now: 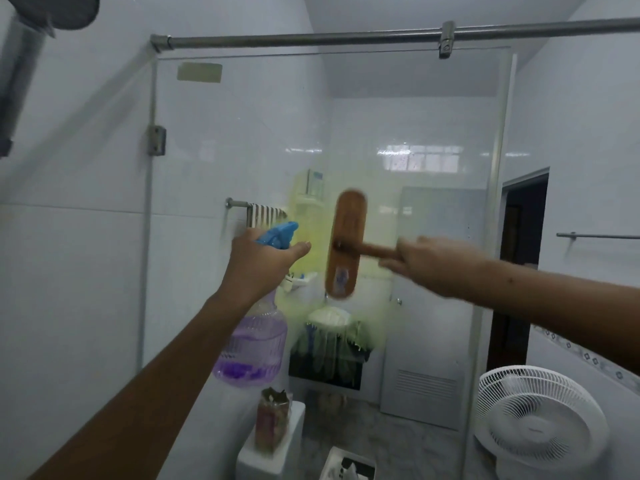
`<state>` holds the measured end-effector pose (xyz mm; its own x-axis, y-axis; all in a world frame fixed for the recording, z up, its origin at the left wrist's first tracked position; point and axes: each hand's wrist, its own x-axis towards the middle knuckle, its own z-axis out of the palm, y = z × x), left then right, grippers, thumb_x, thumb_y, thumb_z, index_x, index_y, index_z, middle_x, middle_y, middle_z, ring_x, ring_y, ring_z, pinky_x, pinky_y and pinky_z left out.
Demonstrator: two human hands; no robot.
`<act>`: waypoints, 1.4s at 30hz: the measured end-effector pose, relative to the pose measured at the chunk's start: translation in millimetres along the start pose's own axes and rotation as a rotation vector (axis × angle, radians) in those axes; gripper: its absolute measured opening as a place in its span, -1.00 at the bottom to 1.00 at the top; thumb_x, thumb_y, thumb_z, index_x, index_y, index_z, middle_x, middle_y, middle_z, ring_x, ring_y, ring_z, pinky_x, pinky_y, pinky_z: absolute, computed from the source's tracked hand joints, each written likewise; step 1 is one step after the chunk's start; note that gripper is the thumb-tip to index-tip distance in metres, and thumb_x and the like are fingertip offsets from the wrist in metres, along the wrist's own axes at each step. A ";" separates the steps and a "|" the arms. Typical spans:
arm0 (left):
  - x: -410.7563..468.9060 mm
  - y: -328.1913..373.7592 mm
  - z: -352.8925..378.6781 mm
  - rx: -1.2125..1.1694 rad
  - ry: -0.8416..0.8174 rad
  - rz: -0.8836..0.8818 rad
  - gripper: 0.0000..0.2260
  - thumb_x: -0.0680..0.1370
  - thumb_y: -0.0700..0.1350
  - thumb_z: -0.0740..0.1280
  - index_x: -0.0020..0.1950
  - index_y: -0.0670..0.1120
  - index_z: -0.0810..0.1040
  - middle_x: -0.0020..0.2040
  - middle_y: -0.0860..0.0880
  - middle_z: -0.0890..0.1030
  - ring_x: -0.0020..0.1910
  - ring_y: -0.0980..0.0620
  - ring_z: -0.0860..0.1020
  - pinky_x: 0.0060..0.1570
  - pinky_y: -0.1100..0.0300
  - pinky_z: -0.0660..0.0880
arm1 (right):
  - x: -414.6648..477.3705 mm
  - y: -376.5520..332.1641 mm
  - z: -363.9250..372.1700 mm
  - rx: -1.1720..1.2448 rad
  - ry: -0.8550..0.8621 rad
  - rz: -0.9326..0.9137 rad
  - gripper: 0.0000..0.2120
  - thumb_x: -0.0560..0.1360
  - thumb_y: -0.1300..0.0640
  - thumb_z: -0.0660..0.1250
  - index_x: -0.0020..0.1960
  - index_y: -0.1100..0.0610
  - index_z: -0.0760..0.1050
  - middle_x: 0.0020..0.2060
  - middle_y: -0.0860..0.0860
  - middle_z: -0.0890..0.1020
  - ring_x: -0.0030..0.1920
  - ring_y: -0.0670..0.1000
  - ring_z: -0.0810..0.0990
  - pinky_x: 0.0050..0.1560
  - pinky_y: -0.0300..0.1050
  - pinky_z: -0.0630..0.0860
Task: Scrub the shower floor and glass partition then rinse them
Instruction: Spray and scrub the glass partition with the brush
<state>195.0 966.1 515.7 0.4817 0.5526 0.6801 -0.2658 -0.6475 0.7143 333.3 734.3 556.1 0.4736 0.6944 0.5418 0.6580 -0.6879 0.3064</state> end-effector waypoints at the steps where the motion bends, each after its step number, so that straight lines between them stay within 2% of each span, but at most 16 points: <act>1: 0.2 -1.0 -2.3 0.003 -0.001 0.000 -0.59 0.42 0.09 0.53 -0.07 -0.26 0.59 -0.16 -0.28 0.64 -0.20 -0.20 0.66 -0.12 -0.10 0.62 | -4.7 -3.4 5.9 -0.051 -0.026 -0.042 -0.49 0.59 -0.36 0.01 0.11 0.03 0.47 -0.26 -0.06 0.55 -0.32 -0.09 0.57 -0.24 -0.13 0.60; 3: 1.7 -1.2 -7.3 0.004 -0.006 -0.006 -0.60 0.41 0.10 0.53 -0.07 -0.22 0.60 -0.16 -0.26 0.65 -0.21 -0.18 0.66 -0.14 -0.07 0.63 | 7.0 3.4 -1.2 -0.027 0.024 -0.034 -0.47 0.59 -0.36 0.01 0.10 0.03 0.48 -0.26 -0.05 0.56 -0.32 -0.07 0.57 -0.23 -0.10 0.61; 7: 4.2 -4.2 -17.2 0.016 0.014 -0.007 -0.69 0.42 0.09 0.53 -0.12 -0.14 0.59 -0.18 -0.22 0.66 -0.26 -0.12 0.67 -0.16 0.01 0.64 | 33.1 23.9 -24.5 0.228 0.211 0.120 -0.45 0.61 -0.34 0.01 0.06 0.11 0.49 -0.25 0.03 0.57 -0.30 0.02 0.60 -0.21 0.01 0.63; 10: 5.8 -8.3 -20.3 0.030 0.017 -0.001 -0.77 0.42 0.06 0.53 -0.19 -0.03 0.54 -0.19 -0.17 0.66 -0.25 -0.07 0.67 -0.12 0.00 0.64 | 10.3 -0.1 -2.8 0.048 0.059 0.033 -0.47 0.59 -0.35 0.01 0.09 0.05 0.49 -0.27 -0.03 0.56 -0.33 -0.05 0.59 -0.22 -0.05 0.64; 12: 6.4 -11.2 -20.8 0.043 0.005 -0.015 -0.75 0.43 0.05 0.53 -0.16 -0.07 0.56 -0.18 -0.18 0.66 -0.23 -0.09 0.68 -0.11 -0.02 0.65 | 3.4 -9.7 2.8 -0.050 -0.005 -0.044 -0.50 0.60 -0.35 0.02 0.07 0.03 0.48 -0.27 -0.06 0.55 -0.33 -0.08 0.57 -0.23 -0.10 0.63; 17: 4.9 -16.0 -25.2 0.023 -0.006 -0.056 -0.68 0.40 0.06 0.55 -0.12 -0.18 0.61 -0.19 -0.21 0.67 -0.21 -0.14 0.68 -0.12 -0.05 0.63 | 42.2 3.5 -32.5 0.185 0.216 0.138 -0.45 0.61 -0.33 0.01 -0.03 0.12 0.49 -0.26 0.05 0.57 -0.32 0.04 0.58 -0.24 0.04 0.61; 21: 2.4 -17.0 -30.5 0.019 -0.015 -0.044 -0.72 0.42 0.06 0.54 -0.16 -0.11 0.57 -0.19 -0.19 0.66 -0.21 -0.12 0.68 -0.14 0.00 0.64 | 14.3 -38.3 1.6 0.005 -0.010 0.005 -0.53 0.62 -0.32 0.04 0.02 0.05 0.47 -0.28 -0.03 0.56 -0.34 -0.05 0.58 -0.23 -0.04 0.64; 22: 2.5 -17.2 -32.8 0.015 -0.013 -0.035 -0.74 0.42 0.06 0.54 -0.17 -0.09 0.56 -0.19 -0.18 0.66 -0.22 -0.11 0.68 -0.14 0.01 0.64 | 14.9 -39.9 4.9 -0.012 -0.013 -0.016 -0.53 0.61 -0.33 0.04 0.03 0.04 0.47 -0.28 -0.04 0.55 -0.34 -0.05 0.57 -0.23 -0.04 0.64; 24: 3.1 -18.0 -37.7 0.005 0.002 -0.033 -0.73 0.41 0.05 0.54 -0.18 -0.10 0.58 -0.20 -0.19 0.67 -0.22 -0.13 0.68 -0.14 -0.01 0.64 | 32.9 -29.8 -9.6 0.040 0.076 0.060 -0.48 0.61 -0.35 0.02 0.01 0.06 0.48 -0.28 0.00 0.54 -0.33 0.00 0.57 -0.23 0.01 0.61; 26: 4.4 -19.4 -43.7 0.007 0.008 -0.029 -0.73 0.41 0.05 0.55 -0.20 -0.12 0.60 -0.22 -0.20 0.67 -0.25 -0.12 0.68 -0.14 -0.04 0.63 | 48.1 -18.6 -24.0 0.206 0.204 0.156 -0.46 0.62 -0.33 0.01 -0.01 0.10 0.50 -0.29 0.04 0.56 -0.35 0.04 0.58 -0.29 0.00 0.60; 27: 4.5 -19.8 -46.0 0.012 0.008 -0.027 -0.72 0.40 0.06 0.55 -0.20 -0.12 0.60 -0.23 -0.20 0.67 -0.27 -0.11 0.67 -0.14 -0.04 0.63 | 48.8 -20.8 -24.2 0.240 0.216 0.148 -0.47 0.63 -0.32 0.01 -0.02 0.10 0.50 -0.29 0.04 0.57 -0.35 0.03 0.59 -0.30 0.00 0.61; 31: 7.9 -19.1 -52.5 0.018 0.005 -0.009 -0.70 0.41 0.09 0.53 -0.14 -0.12 0.59 -0.21 -0.19 0.66 -0.24 -0.13 0.67 -0.10 -0.09 0.65 | 24.2 -56.2 3.6 -0.034 -0.003 -0.007 -0.50 0.61 -0.34 0.02 0.01 0.06 0.47 -0.28 -0.03 0.53 -0.34 -0.04 0.55 -0.26 -0.05 0.61; 33: 8.1 -17.7 -56.3 0.023 0.013 0.003 -0.69 0.42 0.10 0.52 -0.12 -0.13 0.59 -0.21 -0.19 0.66 -0.24 -0.13 0.67 -0.10 -0.07 0.65 | 35.2 -53.2 -5.0 -0.020 0.035 0.005 -0.49 0.61 -0.34 0.02 0.00 0.07 0.48 -0.28 -0.02 0.53 -0.34 -0.03 0.54 -0.27 -0.04 0.59; 35: 7.5 -17.4 -60.6 0.034 0.022 0.010 -0.68 0.42 0.10 0.52 -0.13 -0.15 0.60 -0.22 -0.18 0.66 -0.24 -0.12 0.67 -0.11 -0.02 0.64 | 55.3 -41.5 -25.2 0.119 0.143 0.129 -0.48 0.62 -0.32 0.03 -0.04 0.10 0.48 -0.27 0.04 0.55 -0.34 0.04 0.57 -0.26 0.02 0.61; 37: 5.8 -18.7 -64.9 0.042 0.028 0.017 -0.69 0.42 0.09 0.52 -0.13 -0.15 0.61 -0.23 -0.16 0.66 -0.27 -0.08 0.66 -0.15 0.04 0.63 | 62.5 -43.0 -30.7 0.187 0.201 0.158 -0.49 0.63 -0.31 0.02 -0.06 0.10 0.46 -0.24 0.07 0.57 -0.32 0.08 0.58 -0.25 0.06 0.61; 42: 6.5 -25.8 -72.7 0.078 0.015 0.009 -0.68 0.44 0.11 0.51 -0.06 -0.12 0.59 -0.23 -0.10 0.66 -0.32 0.03 0.64 -0.29 0.24 0.57 | 31.7 -86.3 14.3 -0.080 -0.063 -0.077 -0.49 0.63 -0.31 0.02 0.06 0.09 0.49 -0.29 -0.05 0.51 -0.34 -0.05 0.55 -0.27 -0.09 0.60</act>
<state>144.3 1024.6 513.7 0.4664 0.5541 0.6895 -0.2037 -0.6912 0.6933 300.0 818.7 535.7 0.4615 0.7557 0.4647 0.6459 -0.6453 0.4080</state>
